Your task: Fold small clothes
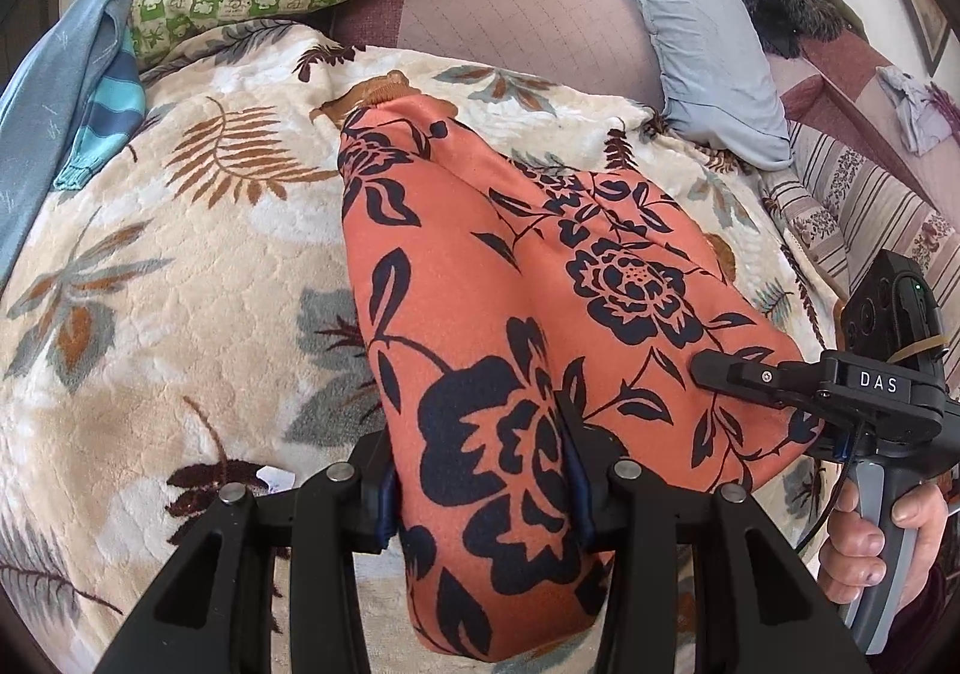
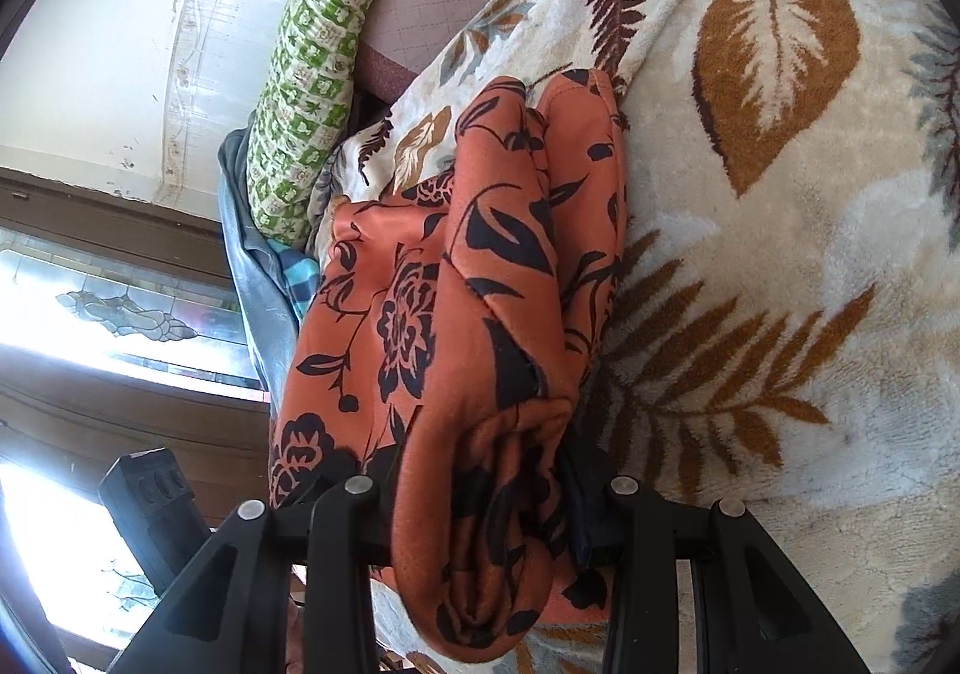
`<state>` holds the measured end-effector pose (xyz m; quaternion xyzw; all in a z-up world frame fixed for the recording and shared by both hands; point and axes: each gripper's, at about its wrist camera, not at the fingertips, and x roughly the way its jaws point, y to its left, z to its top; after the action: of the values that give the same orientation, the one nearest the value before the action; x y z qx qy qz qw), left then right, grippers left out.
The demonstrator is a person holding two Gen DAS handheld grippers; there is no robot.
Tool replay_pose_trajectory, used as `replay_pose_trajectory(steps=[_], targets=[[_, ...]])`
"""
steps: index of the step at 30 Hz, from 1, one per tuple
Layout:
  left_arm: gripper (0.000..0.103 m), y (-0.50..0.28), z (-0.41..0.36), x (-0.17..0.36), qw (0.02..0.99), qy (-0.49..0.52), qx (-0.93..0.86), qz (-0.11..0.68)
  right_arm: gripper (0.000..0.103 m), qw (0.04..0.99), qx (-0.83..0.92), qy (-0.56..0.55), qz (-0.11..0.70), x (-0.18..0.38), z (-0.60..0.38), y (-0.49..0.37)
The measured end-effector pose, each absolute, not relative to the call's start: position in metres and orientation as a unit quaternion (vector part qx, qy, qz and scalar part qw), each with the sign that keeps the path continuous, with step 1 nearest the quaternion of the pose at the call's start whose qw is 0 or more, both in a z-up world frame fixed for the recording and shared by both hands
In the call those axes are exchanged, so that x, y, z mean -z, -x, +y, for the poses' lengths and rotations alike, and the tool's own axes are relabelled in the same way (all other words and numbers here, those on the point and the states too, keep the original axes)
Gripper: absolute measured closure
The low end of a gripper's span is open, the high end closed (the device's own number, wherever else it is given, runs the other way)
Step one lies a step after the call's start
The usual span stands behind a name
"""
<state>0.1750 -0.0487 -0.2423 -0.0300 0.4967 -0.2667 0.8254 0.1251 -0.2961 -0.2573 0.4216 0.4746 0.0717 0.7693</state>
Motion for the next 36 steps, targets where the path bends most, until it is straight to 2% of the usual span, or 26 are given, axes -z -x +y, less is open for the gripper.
replay_pose_trajectory(steps=[8, 12, 15, 29, 36], targets=[[0.056, -0.173, -0.049, 0.250, 0.824, 0.022, 0.265, 0.501, 0.063, 0.761, -0.054, -0.409, 0.500, 0.268, -0.295, -0.126], [0.052, -0.176, -0.046, 0.253, 0.822, 0.028, 0.259, 0.507, 0.052, 0.756, -0.045, -0.406, 0.512, 0.274, -0.294, -0.128], [0.051, -0.176, -0.046, 0.252, 0.823, 0.026, 0.257, 0.506, 0.050, 0.756, -0.040, -0.401, 0.515, 0.273, -0.293, -0.129], [0.049, -0.171, -0.042, 0.240, 0.831, 0.011, 0.246, 0.499, 0.048, 0.784, -0.021, -0.340, 0.519, 0.258, -0.285, -0.137], [0.042, -0.169, -0.021, 0.219, 0.864, 0.003, 0.209, 0.459, 0.048, 0.813, 0.005, -0.307, 0.495, 0.241, -0.293, -0.134]])
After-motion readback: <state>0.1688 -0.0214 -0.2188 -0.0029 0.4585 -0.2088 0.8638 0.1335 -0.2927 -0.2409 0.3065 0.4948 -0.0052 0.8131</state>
